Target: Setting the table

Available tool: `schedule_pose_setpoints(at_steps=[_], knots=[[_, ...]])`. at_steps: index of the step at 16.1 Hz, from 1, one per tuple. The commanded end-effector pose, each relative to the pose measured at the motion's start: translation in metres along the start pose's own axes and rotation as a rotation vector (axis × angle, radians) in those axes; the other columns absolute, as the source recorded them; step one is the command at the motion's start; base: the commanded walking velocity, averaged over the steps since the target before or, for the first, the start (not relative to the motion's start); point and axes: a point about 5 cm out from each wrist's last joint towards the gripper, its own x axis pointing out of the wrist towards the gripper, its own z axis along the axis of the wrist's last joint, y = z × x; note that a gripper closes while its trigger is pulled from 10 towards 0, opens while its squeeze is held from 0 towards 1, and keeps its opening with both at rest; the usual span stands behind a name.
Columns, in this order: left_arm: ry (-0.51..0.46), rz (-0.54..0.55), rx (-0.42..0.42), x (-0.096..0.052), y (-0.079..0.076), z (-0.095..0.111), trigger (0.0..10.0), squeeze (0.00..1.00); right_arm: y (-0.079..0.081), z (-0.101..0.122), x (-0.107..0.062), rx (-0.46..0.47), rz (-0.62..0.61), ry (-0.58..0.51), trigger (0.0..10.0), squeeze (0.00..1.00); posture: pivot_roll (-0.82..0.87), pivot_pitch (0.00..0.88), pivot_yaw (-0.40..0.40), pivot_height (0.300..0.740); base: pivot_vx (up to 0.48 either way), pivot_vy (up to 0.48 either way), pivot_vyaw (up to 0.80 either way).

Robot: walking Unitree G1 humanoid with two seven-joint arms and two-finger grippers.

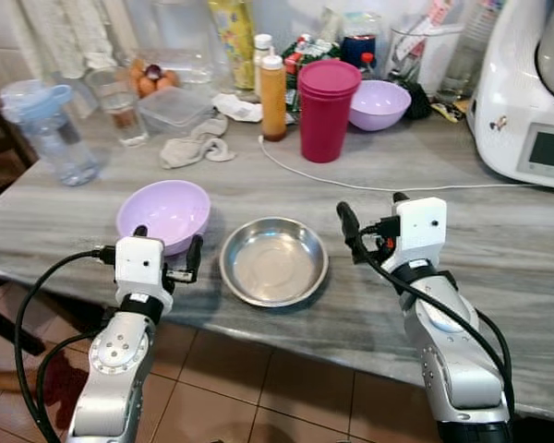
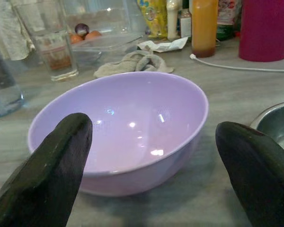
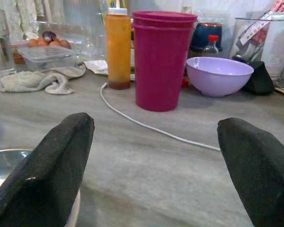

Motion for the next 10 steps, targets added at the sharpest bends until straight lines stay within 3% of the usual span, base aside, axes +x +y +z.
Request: schedule_pose_setpoints(at_steps=[1, 7, 10], knots=[[-0.009, -0.015, 0.006, 0.001, 0.001, 0.003, 10.0, 0.0, 0.002, 0.006, 0.001, 0.002, 0.006, -0.034, 10.0, 0.0, -0.16, 0.074, 0.072, 0.74, 0.0, 0.0, 0.0], [-0.005, 0.029, 0.049, -0.004, 0.012, 0.004, 10.0, 0.0, -0.002, 0.01, 0.001, 0.003, -0.022, -0.06, 10.0, 0.0, -0.16, 0.08, 0.071, 0.74, 0.0, 0.0, 0.0], [0.011, 0.042, 0.064, -0.003, 0.014, 0.001, 10.0, 0.0, -0.004, 0.008, 0.0, 0.009, -0.033, -0.045, 10.0, 0.0, -0.16, 0.082, 0.069, 0.74, 0.0, 0.0, -0.68]])
